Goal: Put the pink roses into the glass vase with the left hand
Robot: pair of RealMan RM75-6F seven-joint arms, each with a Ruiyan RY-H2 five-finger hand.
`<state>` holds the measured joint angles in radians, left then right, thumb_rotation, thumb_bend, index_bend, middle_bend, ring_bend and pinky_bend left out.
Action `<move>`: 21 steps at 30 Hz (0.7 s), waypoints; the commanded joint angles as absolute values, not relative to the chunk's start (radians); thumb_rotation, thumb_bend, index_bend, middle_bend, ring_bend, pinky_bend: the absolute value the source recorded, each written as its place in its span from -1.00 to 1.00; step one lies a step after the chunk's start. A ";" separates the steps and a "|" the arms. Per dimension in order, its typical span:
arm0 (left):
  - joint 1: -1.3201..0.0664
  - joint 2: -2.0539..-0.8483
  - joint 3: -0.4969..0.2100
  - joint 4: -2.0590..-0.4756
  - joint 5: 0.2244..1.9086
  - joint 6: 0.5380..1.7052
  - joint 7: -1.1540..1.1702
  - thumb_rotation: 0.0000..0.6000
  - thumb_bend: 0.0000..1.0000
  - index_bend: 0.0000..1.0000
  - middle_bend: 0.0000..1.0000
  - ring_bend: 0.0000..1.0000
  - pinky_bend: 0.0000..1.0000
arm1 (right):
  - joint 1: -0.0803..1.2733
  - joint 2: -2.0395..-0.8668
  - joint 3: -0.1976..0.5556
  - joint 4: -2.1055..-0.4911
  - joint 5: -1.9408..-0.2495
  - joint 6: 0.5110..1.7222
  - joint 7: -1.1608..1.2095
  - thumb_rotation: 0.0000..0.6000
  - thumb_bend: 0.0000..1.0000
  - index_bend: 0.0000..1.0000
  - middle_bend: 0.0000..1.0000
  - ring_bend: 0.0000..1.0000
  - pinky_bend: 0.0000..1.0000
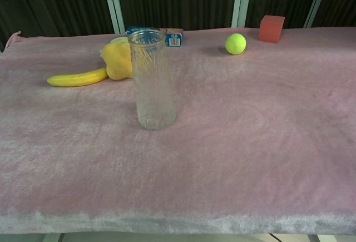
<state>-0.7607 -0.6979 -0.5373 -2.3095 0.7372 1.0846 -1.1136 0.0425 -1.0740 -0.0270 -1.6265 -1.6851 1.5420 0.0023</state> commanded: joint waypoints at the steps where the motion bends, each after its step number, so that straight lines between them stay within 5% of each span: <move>1: -0.891 -0.845 -0.580 -2.267 0.573 1.114 -0.962 1.00 0.03 0.73 0.83 0.21 -0.54 | 0.039 -1.073 -0.026 -1.625 -1.683 1.548 0.007 1.00 -0.80 -1.00 -1.00 -1.00 -1.00; 21: -0.943 -1.083 -0.614 -2.112 0.421 1.119 -0.723 1.00 0.03 0.73 0.83 0.24 -0.55 | 0.040 -1.071 -0.019 -1.621 -1.675 1.550 0.017 1.00 -0.80 -1.00 -1.00 -1.00 -1.00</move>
<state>-0.9531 -1.0740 -0.6152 -2.1228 0.4215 1.1301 -0.7319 0.0400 -1.0714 -0.0192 -1.6208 -1.6753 1.5501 0.0168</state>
